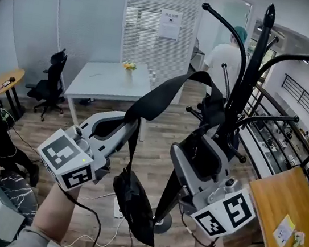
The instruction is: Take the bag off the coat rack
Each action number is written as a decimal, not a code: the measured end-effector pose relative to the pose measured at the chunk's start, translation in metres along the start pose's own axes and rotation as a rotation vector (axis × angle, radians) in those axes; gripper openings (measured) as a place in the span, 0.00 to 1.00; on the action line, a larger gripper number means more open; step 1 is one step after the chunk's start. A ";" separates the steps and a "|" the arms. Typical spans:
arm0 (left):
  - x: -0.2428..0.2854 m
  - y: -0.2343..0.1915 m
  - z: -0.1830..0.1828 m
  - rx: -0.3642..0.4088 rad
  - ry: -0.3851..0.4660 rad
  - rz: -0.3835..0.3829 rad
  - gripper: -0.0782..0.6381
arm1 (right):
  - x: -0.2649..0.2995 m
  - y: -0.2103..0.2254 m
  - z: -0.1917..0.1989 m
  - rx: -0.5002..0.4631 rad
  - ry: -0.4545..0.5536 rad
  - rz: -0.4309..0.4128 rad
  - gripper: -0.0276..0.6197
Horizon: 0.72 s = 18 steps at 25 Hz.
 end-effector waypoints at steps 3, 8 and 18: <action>-0.034 -0.008 0.007 0.003 -0.025 -0.055 0.13 | 0.013 -0.016 0.017 0.020 -0.014 -0.043 0.40; -0.083 -0.013 0.030 -0.019 -0.081 -0.158 0.13 | 0.022 -0.034 0.053 0.063 -0.055 -0.093 0.40; -0.138 -0.015 0.066 -0.055 -0.180 -0.344 0.13 | 0.029 -0.049 0.104 0.094 -0.206 -0.157 0.40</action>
Point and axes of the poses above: the fingertips, and each gripper's own axes: x forward along the fingers, y to its right, z out of its underside, the point moved 7 cm from there along -x, backward along the fingers, and after that the axes turned 3 degrees about -z, right-handed, at the moved point
